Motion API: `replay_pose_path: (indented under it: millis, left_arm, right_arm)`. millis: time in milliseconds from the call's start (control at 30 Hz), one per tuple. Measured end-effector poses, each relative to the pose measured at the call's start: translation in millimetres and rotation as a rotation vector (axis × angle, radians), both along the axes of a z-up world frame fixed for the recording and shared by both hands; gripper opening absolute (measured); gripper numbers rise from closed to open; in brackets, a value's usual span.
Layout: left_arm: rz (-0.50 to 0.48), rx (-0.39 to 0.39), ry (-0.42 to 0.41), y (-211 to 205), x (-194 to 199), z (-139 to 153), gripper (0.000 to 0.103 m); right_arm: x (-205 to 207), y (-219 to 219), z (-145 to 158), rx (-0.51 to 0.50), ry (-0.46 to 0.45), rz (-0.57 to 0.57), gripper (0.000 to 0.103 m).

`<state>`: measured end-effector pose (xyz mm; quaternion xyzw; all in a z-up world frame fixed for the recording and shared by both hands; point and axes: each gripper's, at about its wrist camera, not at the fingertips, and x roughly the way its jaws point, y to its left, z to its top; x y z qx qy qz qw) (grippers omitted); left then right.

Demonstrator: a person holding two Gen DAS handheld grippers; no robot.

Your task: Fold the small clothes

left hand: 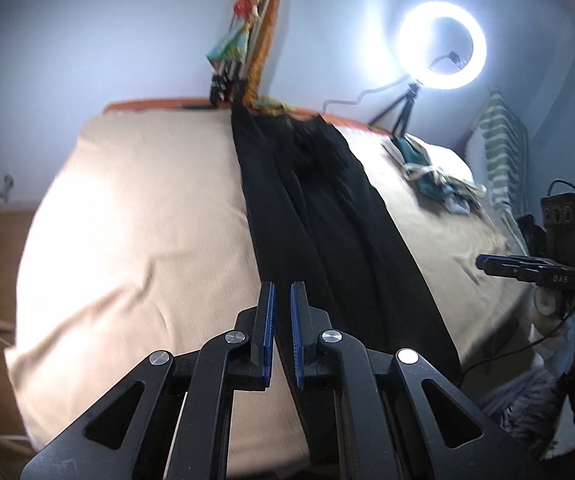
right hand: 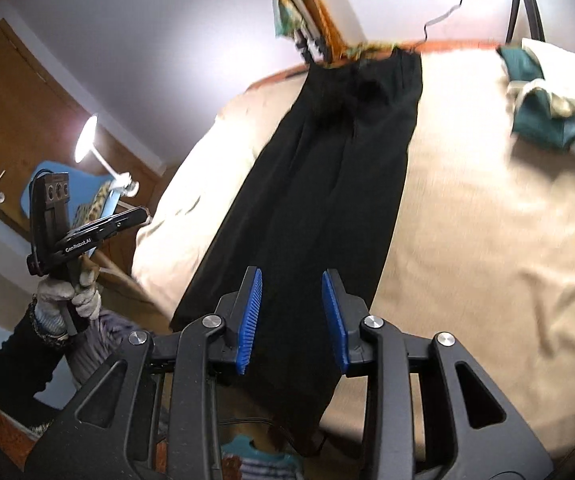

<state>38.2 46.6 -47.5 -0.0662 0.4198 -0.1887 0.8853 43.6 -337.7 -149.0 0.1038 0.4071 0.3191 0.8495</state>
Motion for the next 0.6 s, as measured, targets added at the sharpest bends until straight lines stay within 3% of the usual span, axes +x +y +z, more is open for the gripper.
replay_pose_path:
  millis: [600]
  left_arm:
    - [0.051,0.105,-0.069,-17.5,106.7,13.2,0.007]
  right_arm:
    - [117.8,-9.0,54.8,-0.054,-0.115,-0.144,0.033]
